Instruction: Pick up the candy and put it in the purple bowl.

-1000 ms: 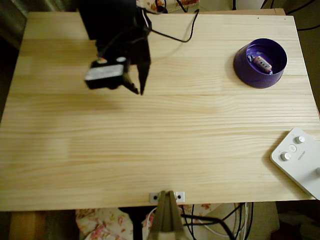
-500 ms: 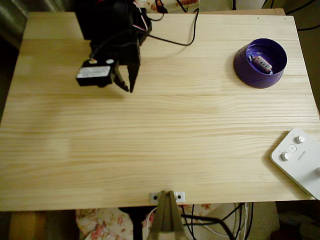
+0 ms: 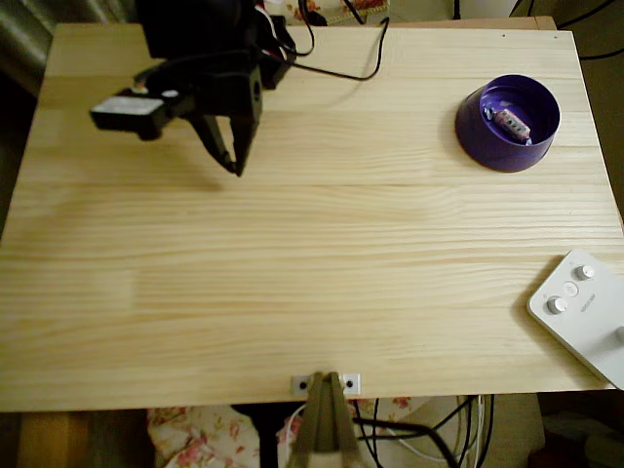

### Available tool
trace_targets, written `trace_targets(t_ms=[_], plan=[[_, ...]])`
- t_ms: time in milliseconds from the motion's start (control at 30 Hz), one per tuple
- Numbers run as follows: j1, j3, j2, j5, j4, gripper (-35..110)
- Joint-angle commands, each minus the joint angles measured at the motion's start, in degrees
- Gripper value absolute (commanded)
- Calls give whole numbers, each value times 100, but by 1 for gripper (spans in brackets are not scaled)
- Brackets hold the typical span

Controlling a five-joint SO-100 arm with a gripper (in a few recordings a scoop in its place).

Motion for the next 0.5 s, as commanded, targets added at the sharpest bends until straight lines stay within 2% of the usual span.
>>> trace_targets(t_ms=[0, 467], plan=[[-18, -97, 167, -9, 44, -1], [-290, -97, 167, -290, 18, -1]])
